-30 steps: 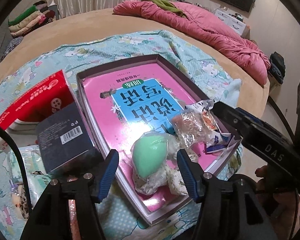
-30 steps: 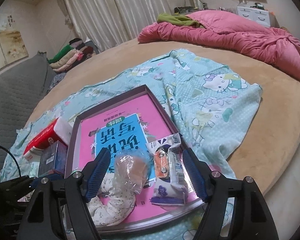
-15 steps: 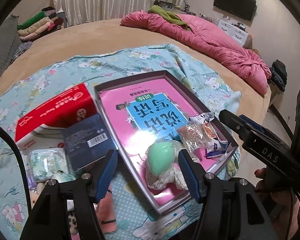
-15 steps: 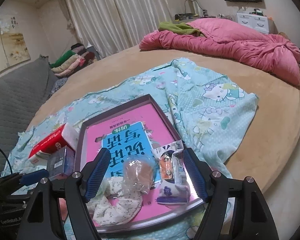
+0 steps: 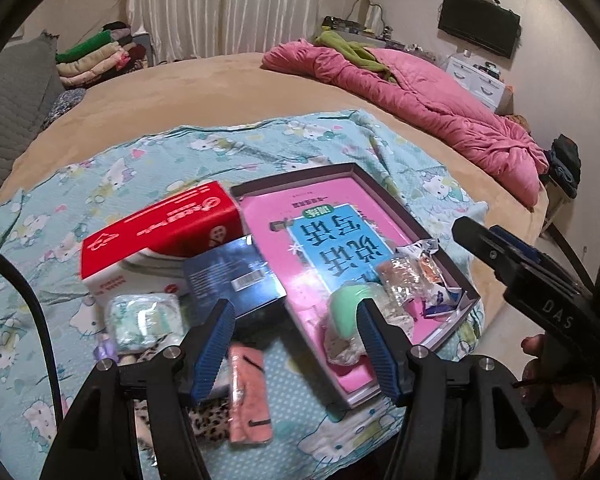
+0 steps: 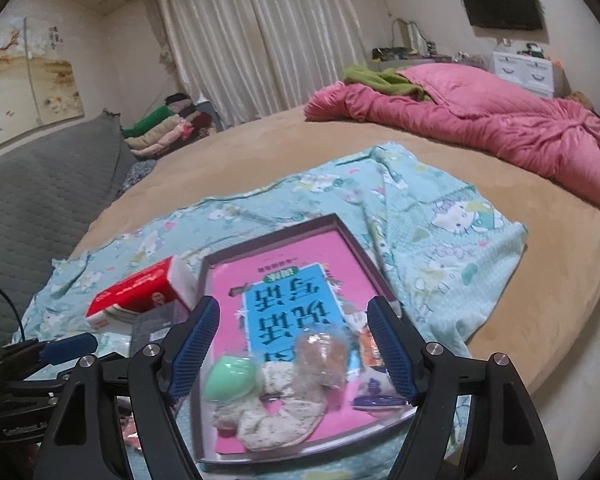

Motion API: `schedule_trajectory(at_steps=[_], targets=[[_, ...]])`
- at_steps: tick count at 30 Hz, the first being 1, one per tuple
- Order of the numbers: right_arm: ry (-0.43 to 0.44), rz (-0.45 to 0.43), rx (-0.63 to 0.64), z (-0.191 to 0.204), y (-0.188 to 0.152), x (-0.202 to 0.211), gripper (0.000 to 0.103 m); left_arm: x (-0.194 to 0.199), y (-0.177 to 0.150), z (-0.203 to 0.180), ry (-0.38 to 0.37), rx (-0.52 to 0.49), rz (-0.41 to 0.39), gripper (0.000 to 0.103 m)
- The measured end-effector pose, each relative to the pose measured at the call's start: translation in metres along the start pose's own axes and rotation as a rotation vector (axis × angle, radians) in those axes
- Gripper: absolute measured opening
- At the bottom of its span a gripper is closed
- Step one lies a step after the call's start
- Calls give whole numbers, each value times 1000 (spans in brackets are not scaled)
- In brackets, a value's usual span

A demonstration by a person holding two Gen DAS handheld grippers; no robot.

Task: Organize soft objects
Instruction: 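Open both tools and withdraw them from the pink book box, then move both tools over the pile toward the teddy bear and pink packet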

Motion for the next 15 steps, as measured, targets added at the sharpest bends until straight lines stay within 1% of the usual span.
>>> schedule_trajectory(at_steps=[10,15], targets=[[49,-11,63,37,2,16,79,24,-3,29,36,53,-23,63],[71,-17,88,51,4,22,79,44,-1,53,76,99,-53,63]])
Point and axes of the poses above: each gripper's, at about its wrist camera, not at the fingertips, and x roughly against the way its jaws point, z to its left, y to its top, the point moved 2 cm from there along -x, roughly the way its jaws point, and after that the axes turned 6 degrees about -y, right-handed, at the moved point
